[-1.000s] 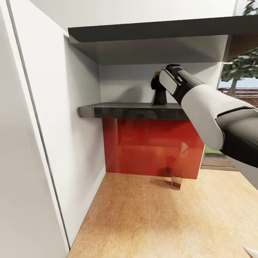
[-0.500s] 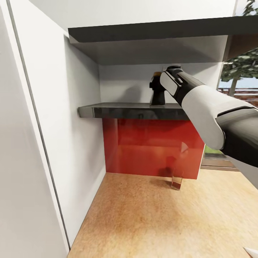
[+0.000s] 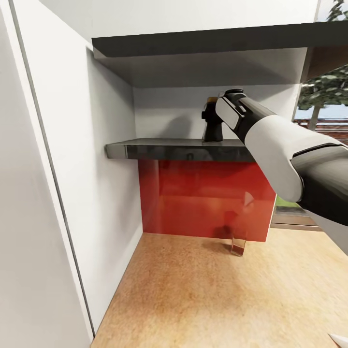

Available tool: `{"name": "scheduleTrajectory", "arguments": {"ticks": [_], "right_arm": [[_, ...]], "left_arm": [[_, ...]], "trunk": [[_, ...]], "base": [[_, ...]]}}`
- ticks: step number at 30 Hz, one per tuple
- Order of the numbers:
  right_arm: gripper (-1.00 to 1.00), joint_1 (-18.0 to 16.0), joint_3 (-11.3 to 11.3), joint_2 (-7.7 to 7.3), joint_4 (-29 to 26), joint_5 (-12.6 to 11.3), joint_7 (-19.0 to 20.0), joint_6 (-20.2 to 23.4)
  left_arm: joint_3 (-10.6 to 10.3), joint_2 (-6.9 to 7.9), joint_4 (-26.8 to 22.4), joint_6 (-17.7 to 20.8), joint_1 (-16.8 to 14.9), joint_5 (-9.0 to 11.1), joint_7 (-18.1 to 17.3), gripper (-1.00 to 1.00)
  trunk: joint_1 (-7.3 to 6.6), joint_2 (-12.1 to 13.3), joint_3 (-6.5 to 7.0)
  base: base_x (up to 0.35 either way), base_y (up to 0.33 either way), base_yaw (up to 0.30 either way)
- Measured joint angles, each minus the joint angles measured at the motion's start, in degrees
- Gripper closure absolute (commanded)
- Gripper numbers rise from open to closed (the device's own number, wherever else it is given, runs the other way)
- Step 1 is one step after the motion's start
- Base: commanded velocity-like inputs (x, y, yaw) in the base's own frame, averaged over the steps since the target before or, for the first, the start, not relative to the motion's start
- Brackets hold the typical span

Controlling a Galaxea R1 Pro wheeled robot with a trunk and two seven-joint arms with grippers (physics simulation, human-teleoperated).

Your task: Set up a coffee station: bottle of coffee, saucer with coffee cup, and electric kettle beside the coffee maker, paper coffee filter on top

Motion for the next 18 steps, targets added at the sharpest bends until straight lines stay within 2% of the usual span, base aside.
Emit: {"name": "scheduleTrajectory", "arguments": {"ticks": [18], "right_arm": [[1.00, 0.02, 0.10, 0.11, 0.01, -0.08, 0.00, 0.42]], "left_arm": [[0.03, 0.00, 0.00, 0.01, 0.00, 0.00, 0.00, -1.00]], "trunk": [[0.00, 0.01, 0.21]], "base": [[0.000, 0.000, 0.000]]}}
